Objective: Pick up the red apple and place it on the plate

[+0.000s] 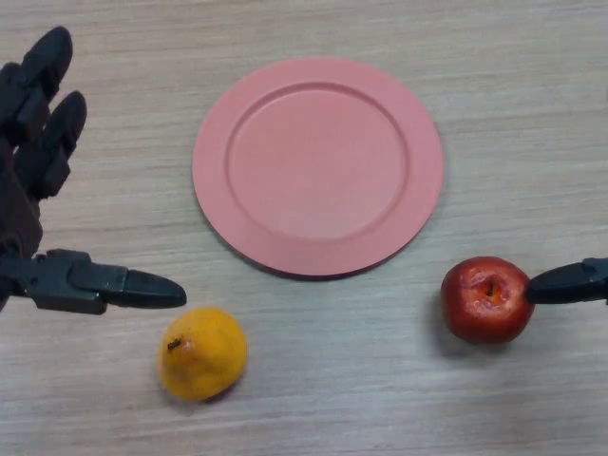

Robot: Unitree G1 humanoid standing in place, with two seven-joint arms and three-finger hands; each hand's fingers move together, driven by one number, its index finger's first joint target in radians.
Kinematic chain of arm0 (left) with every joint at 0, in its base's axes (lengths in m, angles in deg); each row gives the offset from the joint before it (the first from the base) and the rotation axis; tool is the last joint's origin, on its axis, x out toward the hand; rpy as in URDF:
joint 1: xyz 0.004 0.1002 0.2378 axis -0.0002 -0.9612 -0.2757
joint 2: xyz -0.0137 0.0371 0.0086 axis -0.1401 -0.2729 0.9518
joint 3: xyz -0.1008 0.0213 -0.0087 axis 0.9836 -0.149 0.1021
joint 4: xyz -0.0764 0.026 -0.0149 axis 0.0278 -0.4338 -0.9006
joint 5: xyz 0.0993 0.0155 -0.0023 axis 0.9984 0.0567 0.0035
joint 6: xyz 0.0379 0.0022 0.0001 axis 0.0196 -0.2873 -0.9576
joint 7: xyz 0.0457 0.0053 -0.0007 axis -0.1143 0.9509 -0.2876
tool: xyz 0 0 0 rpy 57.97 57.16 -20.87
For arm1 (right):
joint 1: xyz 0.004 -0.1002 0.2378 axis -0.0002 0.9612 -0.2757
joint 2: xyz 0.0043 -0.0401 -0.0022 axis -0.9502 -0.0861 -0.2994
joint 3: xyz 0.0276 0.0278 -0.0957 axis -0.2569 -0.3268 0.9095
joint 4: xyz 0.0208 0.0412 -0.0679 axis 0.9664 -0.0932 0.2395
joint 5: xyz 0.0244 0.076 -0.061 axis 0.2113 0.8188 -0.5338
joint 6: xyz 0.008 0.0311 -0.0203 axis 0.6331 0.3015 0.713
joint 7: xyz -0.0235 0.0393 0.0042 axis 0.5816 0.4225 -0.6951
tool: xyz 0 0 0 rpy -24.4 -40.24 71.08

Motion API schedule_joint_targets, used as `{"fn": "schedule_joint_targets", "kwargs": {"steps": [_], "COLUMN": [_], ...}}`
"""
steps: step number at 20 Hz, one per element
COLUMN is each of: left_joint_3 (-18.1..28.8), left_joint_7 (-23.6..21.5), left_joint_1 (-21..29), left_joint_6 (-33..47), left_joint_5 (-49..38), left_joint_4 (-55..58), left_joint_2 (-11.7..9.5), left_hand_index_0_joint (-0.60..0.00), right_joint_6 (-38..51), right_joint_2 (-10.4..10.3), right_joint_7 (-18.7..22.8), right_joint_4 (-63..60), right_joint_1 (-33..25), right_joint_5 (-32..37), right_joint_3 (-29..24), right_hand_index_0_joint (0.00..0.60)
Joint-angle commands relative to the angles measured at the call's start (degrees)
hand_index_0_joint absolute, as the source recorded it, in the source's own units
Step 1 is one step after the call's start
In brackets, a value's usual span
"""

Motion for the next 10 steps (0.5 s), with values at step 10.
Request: {"fn": "schedule_joint_targets", "kwargs": {"steps": [10], "left_joint_3": [3.16], "left_joint_7": [1.25], "left_joint_1": [1.84], "left_joint_6": [15.28], "left_joint_5": [4.67], "left_joint_4": [-1.55], "left_joint_2": [-2.64], "left_hand_index_0_joint": [0.0], "right_joint_6": [6.95], "right_joint_2": [0.07], "right_joint_7": [-1.2], "right_joint_4": [3.69], "right_joint_1": [-0.01], "right_joint_5": [-0.03], "right_joint_3": [0.38], "right_hand_index_0_joint": [0.0]}}
